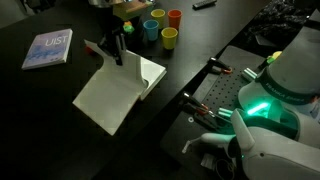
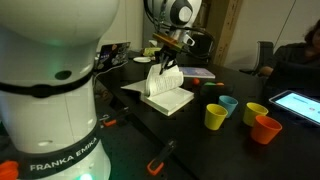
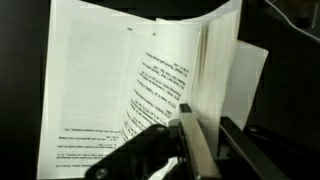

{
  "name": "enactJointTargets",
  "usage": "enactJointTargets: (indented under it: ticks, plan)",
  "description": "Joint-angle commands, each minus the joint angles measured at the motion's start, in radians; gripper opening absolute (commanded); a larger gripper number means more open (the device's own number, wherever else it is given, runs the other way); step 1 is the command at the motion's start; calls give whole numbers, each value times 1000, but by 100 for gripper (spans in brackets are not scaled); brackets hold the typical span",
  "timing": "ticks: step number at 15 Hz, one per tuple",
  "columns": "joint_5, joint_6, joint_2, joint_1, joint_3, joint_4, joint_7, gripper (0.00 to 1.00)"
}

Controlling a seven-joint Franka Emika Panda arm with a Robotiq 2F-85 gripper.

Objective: Open the book

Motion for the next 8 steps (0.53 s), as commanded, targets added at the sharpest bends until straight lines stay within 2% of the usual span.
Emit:
enactJointTargets:
  ticks: [1,4,8]
  plan:
    - [-70,14,-5,49,23,36,27,14]
    - [-230,50,-13,102,25,28,74,15]
    - [-495,78,-12,175,16,21,209,14]
